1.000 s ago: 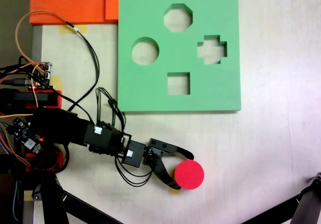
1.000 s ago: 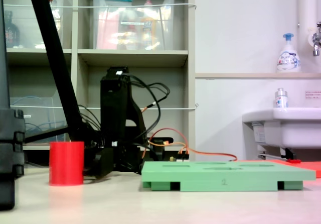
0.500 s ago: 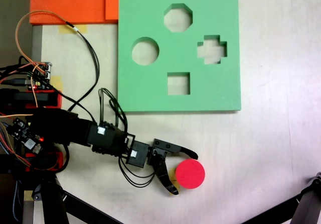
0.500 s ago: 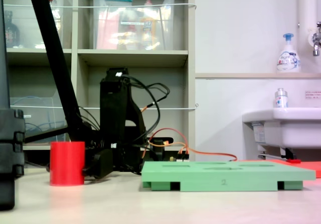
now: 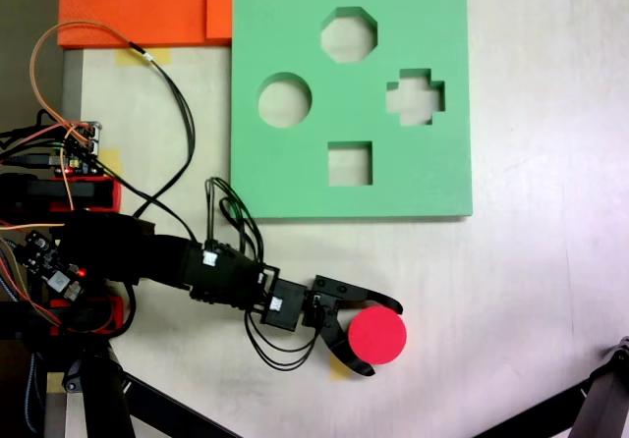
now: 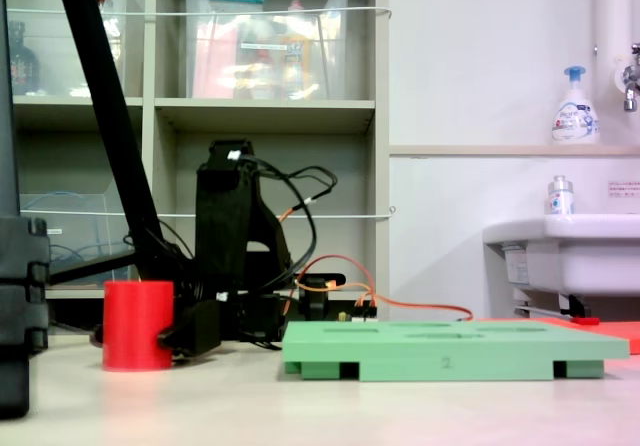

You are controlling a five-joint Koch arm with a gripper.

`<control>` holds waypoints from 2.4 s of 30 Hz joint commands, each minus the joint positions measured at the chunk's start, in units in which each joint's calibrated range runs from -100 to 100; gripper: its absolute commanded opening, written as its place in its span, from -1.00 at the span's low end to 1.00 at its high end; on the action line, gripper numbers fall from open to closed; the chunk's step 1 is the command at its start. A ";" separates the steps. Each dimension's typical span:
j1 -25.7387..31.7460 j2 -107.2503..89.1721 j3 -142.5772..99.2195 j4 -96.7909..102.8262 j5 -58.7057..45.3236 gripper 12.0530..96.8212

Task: Put the cylinder block into the corresponding hole

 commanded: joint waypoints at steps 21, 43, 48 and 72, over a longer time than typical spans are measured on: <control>7.23 -81.58 -16.97 -26.56 1.71 -0.69; 32.58 -90.52 -9.39 -50.64 0.63 -0.58; 33.02 -85.49 -16.77 -41.20 0.68 -0.58; 36.34 -58.11 -17.47 -26.08 0.93 -0.53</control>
